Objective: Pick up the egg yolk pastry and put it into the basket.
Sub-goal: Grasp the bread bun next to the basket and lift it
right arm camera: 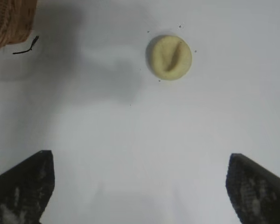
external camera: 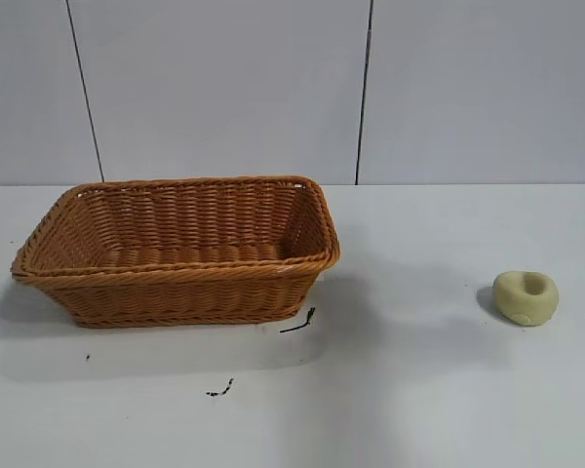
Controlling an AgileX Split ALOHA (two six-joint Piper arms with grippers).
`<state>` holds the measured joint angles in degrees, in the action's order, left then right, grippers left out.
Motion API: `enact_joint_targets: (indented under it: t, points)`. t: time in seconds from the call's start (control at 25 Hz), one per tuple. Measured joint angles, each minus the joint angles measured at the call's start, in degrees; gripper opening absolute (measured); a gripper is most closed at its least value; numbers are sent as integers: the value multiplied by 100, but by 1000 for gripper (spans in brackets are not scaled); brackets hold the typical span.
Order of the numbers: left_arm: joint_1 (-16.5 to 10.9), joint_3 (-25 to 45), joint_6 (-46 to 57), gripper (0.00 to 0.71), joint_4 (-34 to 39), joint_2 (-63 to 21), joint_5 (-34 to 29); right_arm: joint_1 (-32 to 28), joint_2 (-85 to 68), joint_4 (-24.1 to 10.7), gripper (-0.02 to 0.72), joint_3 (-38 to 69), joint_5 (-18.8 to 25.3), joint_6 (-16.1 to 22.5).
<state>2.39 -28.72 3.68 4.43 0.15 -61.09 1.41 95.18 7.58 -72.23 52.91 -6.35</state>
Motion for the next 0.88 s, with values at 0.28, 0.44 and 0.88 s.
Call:
enact_joint_targets:
  t: [0.28, 0.44, 0.88]
  points:
    - [0, 0, 0, 696, 0, 0, 0, 0, 1451, 0, 694, -716, -313, -13]
    - [0, 0, 0, 696, 0, 0, 0, 0, 2012, -6, 694, -737, -464, -13]
    - [0, 0, 0, 696, 0, 0, 0, 0, 2624, -111, 694, -737, -914, -8]
